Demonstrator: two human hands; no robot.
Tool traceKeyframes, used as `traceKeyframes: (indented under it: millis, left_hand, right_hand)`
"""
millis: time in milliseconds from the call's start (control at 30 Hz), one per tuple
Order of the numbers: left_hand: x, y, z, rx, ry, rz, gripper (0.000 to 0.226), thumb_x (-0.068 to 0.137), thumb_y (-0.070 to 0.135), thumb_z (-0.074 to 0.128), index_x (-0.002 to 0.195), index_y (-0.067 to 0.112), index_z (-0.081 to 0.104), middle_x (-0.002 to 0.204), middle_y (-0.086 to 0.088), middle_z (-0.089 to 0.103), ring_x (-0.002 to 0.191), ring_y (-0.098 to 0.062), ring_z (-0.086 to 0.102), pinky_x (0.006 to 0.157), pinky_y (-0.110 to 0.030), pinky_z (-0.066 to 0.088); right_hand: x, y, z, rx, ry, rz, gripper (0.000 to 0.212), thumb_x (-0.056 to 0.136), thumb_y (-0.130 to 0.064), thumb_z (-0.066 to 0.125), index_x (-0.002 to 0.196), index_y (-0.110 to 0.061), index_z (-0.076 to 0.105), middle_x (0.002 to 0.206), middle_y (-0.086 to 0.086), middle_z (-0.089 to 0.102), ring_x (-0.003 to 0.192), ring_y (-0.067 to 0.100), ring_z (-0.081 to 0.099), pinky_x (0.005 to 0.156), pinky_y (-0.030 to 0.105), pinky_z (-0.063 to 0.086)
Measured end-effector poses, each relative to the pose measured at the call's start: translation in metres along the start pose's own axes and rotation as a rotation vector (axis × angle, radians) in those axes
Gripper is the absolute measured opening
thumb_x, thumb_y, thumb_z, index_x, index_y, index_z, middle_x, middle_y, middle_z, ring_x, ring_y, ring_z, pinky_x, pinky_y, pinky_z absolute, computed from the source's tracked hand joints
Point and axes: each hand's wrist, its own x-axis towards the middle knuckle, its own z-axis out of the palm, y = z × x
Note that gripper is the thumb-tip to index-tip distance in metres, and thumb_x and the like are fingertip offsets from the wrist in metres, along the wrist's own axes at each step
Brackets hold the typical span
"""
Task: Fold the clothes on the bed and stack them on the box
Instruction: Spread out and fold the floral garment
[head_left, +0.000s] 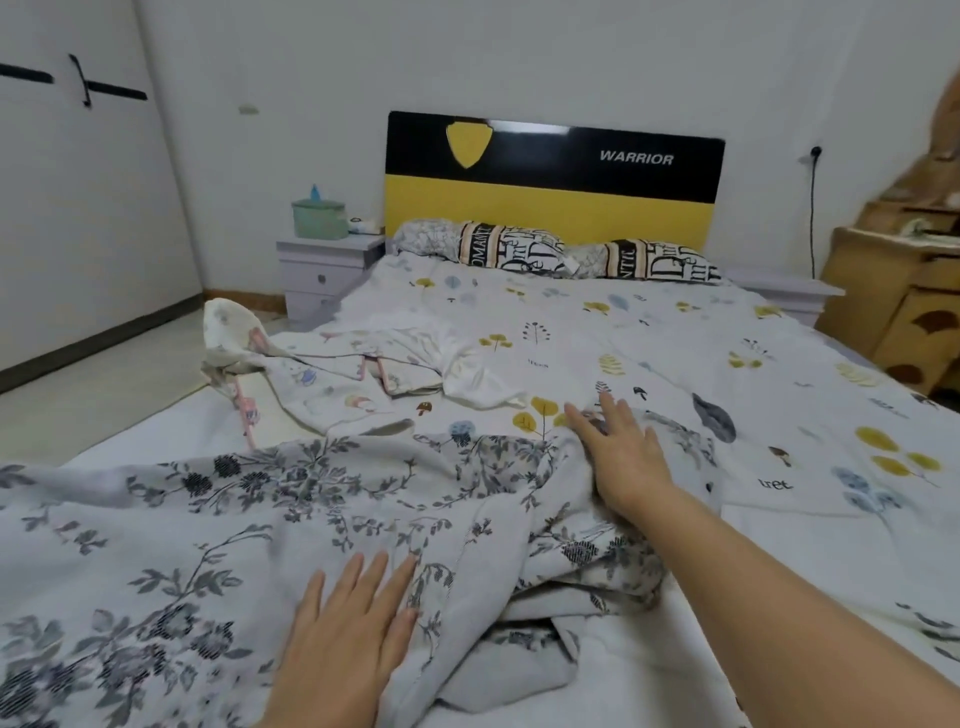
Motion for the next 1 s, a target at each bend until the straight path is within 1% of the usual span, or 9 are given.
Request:
traceKeyframes:
  millis: [233, 333, 433, 500, 600, 667, 733, 900, 1000]
  left_hand:
    - [-0.004, -0.003, -0.004, 0.073, -0.118, -0.017, 0.050, 0.102, 0.041, 0.009, 0.130, 0.031, 0.049, 0.117, 0.007, 0.067, 0.110, -0.016, 0.063, 0.107, -0.029, 0.007]
    - [-0.007, -0.003, -0.002, 0.070, -0.124, -0.037, 0.054, 0.102, 0.042, 0.008, 0.128, 0.032, 0.054, 0.117, 0.007, 0.067, 0.109, -0.016, 0.064, 0.105, -0.029, 0.009]
    - [-0.008, 0.002, -0.013, 0.046, -0.145, -0.079, 0.068, 0.088, 0.061, -0.017, 0.139, 0.043, 0.025, 0.142, 0.012, 0.042, 0.132, -0.013, 0.043, 0.108, -0.030, 0.004]
    - [-0.006, 0.001, -0.010, 0.037, -0.069, -0.043, 0.095, 0.055, 0.070, -0.045, 0.139, 0.044, -0.009, 0.149, 0.020, 0.001, 0.145, -0.006, 0.006, 0.110, -0.030, -0.009]
    - [-0.007, 0.006, -0.017, 0.002, -0.100, -0.051, 0.109, 0.043, 0.075, -0.046, 0.141, 0.044, -0.010, 0.155, 0.017, 0.000, 0.144, -0.005, -0.004, 0.112, -0.030, -0.011]
    - [-0.008, 0.008, -0.021, -0.010, -0.122, -0.057, 0.113, 0.048, 0.081, -0.037, 0.146, 0.043, 0.002, 0.156, 0.015, 0.007, 0.145, -0.006, 0.001, 0.114, -0.032, -0.005]
    - [-0.007, 0.011, -0.030, -0.040, -0.155, -0.049, 0.099, 0.063, 0.082, -0.017, 0.147, 0.042, 0.016, 0.156, 0.014, 0.014, 0.145, -0.008, 0.007, 0.115, -0.033, 0.001]
    - [0.001, 0.029, -0.055, -0.185, 0.006, -0.052, 0.047, 0.098, 0.047, 0.024, 0.127, 0.027, 0.056, 0.130, 0.006, 0.055, 0.121, -0.014, 0.050, 0.101, -0.034, 0.033]
    - [0.009, 0.051, -0.061, -0.263, 0.106, -0.020, 0.038, 0.099, 0.036, 0.033, 0.119, 0.016, 0.059, 0.119, -0.001, 0.058, 0.110, -0.017, 0.052, 0.091, -0.034, 0.038]
  right_hand:
    - [-0.013, 0.014, -0.005, -0.271, 0.038, -0.197, 0.043, 0.094, -0.003, 0.040, 0.135, -0.016, 0.042, 0.158, 0.006, 0.010, 0.147, 0.024, -0.006, 0.115, 0.047, -0.008]
    - [-0.031, 0.038, -0.027, -0.321, 0.178, -0.295, 0.035, 0.071, 0.005, 0.064, 0.102, -0.010, 0.062, 0.135, 0.014, 0.052, 0.141, 0.032, 0.027, 0.114, 0.042, -0.009]
    - [-0.074, 0.069, -0.046, -0.340, 0.358, -0.332, 0.033, 0.043, 0.005, 0.080, 0.062, -0.011, 0.059, 0.072, 0.007, 0.063, 0.083, 0.034, 0.066, 0.107, 0.048, 0.020]
    - [-0.124, 0.080, -0.050, -0.336, 0.551, -0.330, 0.022, 0.061, 0.007, 0.069, 0.056, -0.010, 0.055, 0.060, 0.006, 0.052, 0.063, 0.028, 0.054, 0.093, 0.044, 0.037]
    - [-0.203, 0.090, -0.023, -0.292, 0.462, -0.197, 0.031, 0.077, -0.006, 0.045, 0.048, -0.015, 0.053, 0.050, 0.005, 0.049, 0.055, 0.024, 0.047, 0.067, 0.036, 0.034]
    - [-0.240, 0.089, -0.005, -0.305, 0.018, -0.106, 0.019, 0.069, -0.034, 0.055, 0.056, -0.023, 0.063, 0.053, 0.001, 0.059, 0.052, 0.016, 0.058, 0.062, 0.032, 0.036]
    - [-0.255, 0.079, -0.011, -0.134, -0.378, 0.081, 0.029, 0.078, -0.050, 0.059, 0.098, -0.029, 0.064, 0.088, 0.000, 0.069, 0.081, 0.012, 0.065, 0.067, 0.027, 0.036]
    - [-0.249, 0.086, -0.075, 0.226, 0.124, 0.250, 0.023, 0.091, -0.031, 0.052, 0.069, -0.028, 0.046, 0.069, -0.005, 0.058, 0.067, 0.011, 0.053, 0.061, 0.026, 0.041]
    - [-0.214, 0.120, -0.080, 0.247, 0.265, 0.389, 0.015, 0.095, -0.021, 0.047, 0.100, -0.023, 0.061, 0.101, 0.000, 0.066, 0.086, 0.020, 0.058, 0.066, 0.032, 0.040]
